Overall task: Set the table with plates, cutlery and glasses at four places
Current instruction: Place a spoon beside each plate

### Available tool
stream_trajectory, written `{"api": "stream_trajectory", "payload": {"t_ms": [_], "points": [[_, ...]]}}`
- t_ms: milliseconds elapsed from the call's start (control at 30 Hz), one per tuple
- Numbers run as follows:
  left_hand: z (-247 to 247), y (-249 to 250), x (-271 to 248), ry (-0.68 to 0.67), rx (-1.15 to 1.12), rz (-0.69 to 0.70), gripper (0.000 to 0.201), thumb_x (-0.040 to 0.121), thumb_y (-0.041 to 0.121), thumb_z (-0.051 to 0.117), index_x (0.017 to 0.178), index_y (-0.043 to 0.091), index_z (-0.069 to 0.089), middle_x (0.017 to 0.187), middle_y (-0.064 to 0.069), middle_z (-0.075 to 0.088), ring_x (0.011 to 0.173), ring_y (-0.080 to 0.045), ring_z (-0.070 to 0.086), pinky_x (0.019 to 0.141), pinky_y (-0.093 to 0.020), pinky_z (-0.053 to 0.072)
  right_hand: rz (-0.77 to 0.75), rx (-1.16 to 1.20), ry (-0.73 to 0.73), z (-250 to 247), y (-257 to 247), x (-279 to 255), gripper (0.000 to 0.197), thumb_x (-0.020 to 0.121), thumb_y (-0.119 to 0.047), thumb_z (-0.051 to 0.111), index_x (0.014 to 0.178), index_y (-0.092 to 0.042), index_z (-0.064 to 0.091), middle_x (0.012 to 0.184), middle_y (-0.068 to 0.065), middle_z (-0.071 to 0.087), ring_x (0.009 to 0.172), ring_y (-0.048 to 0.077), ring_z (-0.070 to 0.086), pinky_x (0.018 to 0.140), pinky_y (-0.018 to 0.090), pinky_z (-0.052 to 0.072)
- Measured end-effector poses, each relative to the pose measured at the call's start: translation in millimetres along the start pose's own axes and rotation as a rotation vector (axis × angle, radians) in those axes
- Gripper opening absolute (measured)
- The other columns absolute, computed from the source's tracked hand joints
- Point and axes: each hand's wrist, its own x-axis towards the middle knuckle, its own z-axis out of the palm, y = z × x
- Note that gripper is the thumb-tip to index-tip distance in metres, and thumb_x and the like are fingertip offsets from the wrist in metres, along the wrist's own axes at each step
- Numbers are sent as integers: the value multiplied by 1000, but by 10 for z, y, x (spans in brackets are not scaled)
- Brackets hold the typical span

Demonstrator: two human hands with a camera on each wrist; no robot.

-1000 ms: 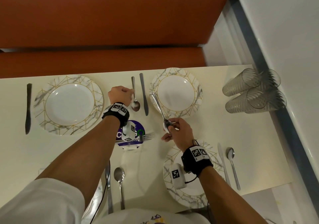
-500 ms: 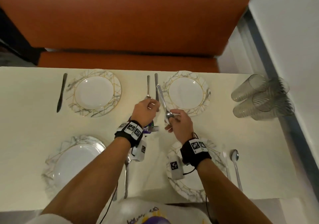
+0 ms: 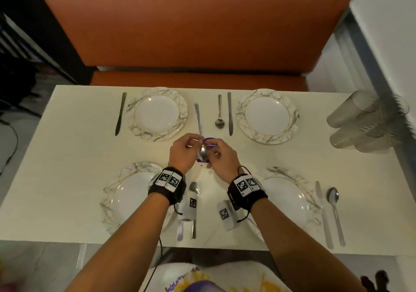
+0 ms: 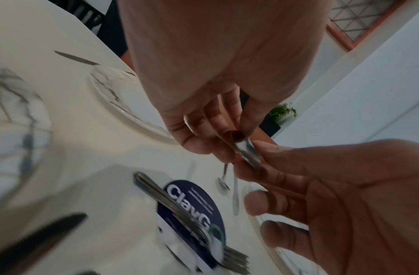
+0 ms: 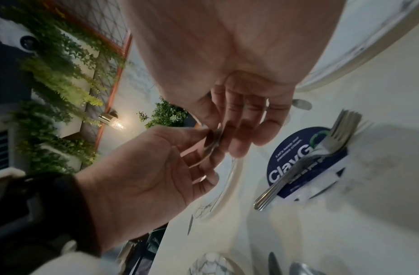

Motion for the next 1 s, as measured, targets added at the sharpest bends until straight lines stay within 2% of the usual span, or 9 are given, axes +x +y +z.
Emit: {"api": "stream_trajectory", "payload": {"t_ms": [67,233,333,400,533,600,667,833,1000], "points": [[-281,-73,84,5,30,1,10,94,25,67,98,29,75,91,7,77,87,-17,72,78,-43,62,-15,-32,-13,192,-37,56,23,97,-8,52,115,-16,64,93,7,74,80,20,73,66,34,63],[-1088,-391,471,23,76,-25,11,91,31,66,98,28,74,90,5,76,81,-22,68,81,-49,61,42,-5,25,646,-13,177,22,99,3,46,108,-4,65,78,2,70,62,-4,66,59,25,56],[-1525,-547,727,41,96,-55,8,94,26,67,95,30,74,91,9,75,86,-19,69,86,-49,60,87,34,70,815,89,253,26,95,13,44,106,2,64,77,8,65,62,-2,64,58,23,52],[-1830,-657,938,54,118,-73,8,95,25,68,95,30,74,93,10,74,92,-20,69,89,-50,59,112,12,104,950,176,313,29,93,15,44,100,-4,65,79,11,65,62,1,63,58,22,53],[-2332,-797,1353,93,174,-83,6,94,23,71,97,27,75,95,6,73,94,-18,67,94,-40,57,155,-90,164,1129,356,401,31,95,8,51,92,-17,68,85,9,73,77,24,69,70,46,61],[-2540,-847,1567,121,212,-85,9,95,20,70,101,23,76,96,3,73,93,-18,66,84,-28,57,174,-124,168,1185,415,428,29,96,4,52,92,-20,69,83,7,74,80,28,71,72,50,61],[-2714,-889,1756,134,273,-105,14,96,17,67,104,22,77,100,-1,75,95,-20,66,76,-20,50,155,-173,175,1224,455,448,28,95,1,54,92,-23,69,80,3,74,80,27,71,72,53,61],[-2973,-997,2161,135,387,-170,16,94,17,70,107,15,79,104,-4,76,94,-19,64,84,-21,45,149,-257,198,1277,445,488,27,96,-2,55,96,-24,71,79,-3,75,78,18,72,75,49,61],[-3009,-1038,2382,131,421,-230,8,89,12,75,94,14,80,95,-3,75,81,-15,61,77,-18,44,135,-284,212,1290,383,521,26,97,1,54,97,-19,71,81,-3,75,78,17,71,74,48,61]]}}
